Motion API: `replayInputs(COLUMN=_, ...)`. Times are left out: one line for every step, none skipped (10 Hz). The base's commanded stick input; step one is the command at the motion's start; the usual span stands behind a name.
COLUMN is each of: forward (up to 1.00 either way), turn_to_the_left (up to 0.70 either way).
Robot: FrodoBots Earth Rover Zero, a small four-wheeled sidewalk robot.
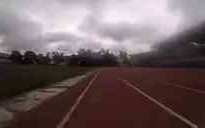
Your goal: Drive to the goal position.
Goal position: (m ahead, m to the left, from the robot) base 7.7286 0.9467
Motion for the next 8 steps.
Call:
replayInputs(forward=0.7, turn_to_the_left=0.0)
replayInputs(forward=0.7, turn_to_the_left=0.0)
replayInputs(forward=0.7, turn_to_the_left=0.0)
replayInputs(forward=0.7, turn_to_the_left=0.0)
replayInputs(forward=0.7, turn_to_the_left=0.0)
replayInputs(forward=0.7, turn_to_the_left=0.0)
replayInputs(forward=0.7, turn_to_the_left=0.0)
replayInputs(forward=0.7, turn_to_the_left=0.0)
